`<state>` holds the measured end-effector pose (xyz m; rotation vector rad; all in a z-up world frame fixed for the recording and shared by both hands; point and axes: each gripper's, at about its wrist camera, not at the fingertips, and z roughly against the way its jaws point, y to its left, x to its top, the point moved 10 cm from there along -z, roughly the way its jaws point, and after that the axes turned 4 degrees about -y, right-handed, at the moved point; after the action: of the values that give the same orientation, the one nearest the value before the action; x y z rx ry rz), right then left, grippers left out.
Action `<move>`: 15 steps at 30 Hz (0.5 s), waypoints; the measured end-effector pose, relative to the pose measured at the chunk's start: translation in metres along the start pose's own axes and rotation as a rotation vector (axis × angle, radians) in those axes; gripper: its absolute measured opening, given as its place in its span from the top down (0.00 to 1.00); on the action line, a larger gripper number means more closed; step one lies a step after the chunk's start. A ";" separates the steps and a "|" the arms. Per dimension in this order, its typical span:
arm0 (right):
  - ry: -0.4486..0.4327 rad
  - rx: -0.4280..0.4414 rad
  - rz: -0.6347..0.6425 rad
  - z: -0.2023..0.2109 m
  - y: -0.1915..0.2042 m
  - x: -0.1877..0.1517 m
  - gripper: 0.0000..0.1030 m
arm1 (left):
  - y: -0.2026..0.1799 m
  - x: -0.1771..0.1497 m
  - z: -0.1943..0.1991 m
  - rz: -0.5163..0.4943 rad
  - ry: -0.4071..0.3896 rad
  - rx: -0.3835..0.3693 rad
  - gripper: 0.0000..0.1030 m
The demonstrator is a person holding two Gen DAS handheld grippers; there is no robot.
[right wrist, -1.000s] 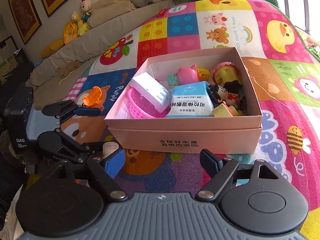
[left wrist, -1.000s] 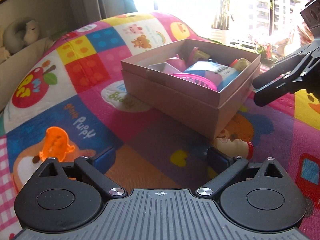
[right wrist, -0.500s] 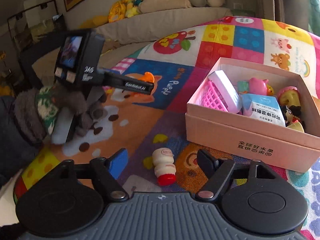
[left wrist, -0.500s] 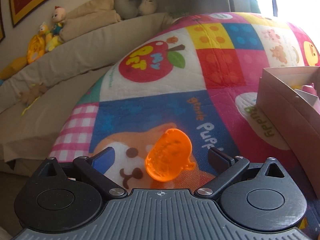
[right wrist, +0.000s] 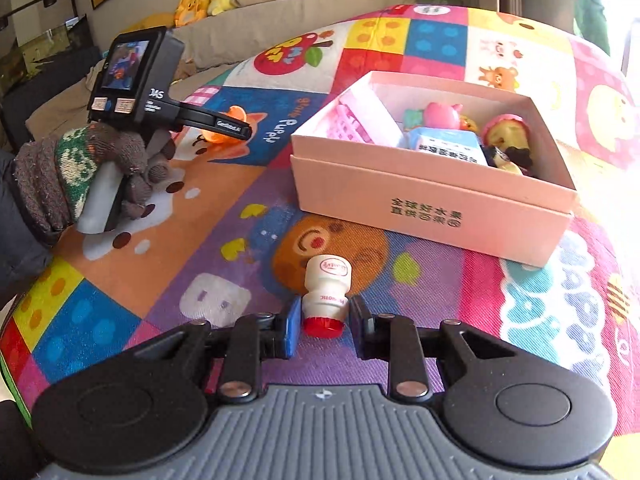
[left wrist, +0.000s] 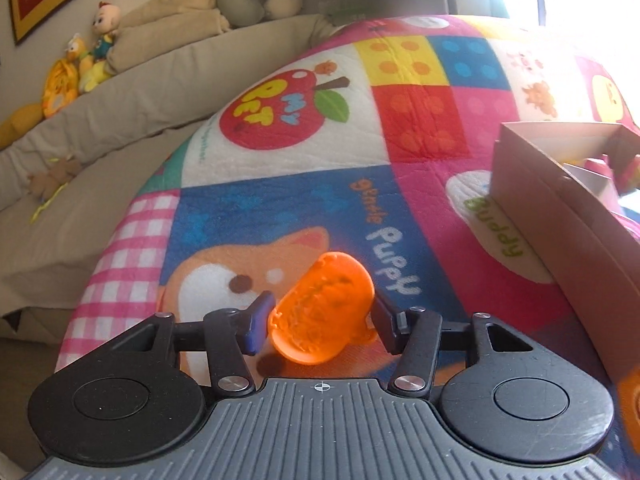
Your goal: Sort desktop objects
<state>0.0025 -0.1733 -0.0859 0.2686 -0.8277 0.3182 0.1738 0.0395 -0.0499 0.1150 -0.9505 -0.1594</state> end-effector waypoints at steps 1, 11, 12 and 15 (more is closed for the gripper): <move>-0.003 -0.005 -0.005 0.003 -0.003 -0.002 0.75 | -0.008 -0.005 0.013 -0.003 -0.002 -0.033 0.44; 0.003 0.021 0.007 0.016 -0.001 -0.010 0.75 | -0.102 -0.057 0.131 -0.109 -0.040 -0.348 0.34; 0.002 0.014 0.012 0.016 -0.001 -0.011 0.72 | -0.104 -0.061 0.135 -0.105 -0.039 -0.345 0.31; 0.001 -0.020 0.023 0.017 -0.006 -0.011 0.63 | -0.099 -0.066 0.138 -0.080 -0.042 -0.309 0.25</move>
<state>-0.0142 -0.1865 -0.0836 0.2403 -0.8326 0.3314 0.0151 -0.0496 -0.0400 -0.1357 -0.9534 -0.3809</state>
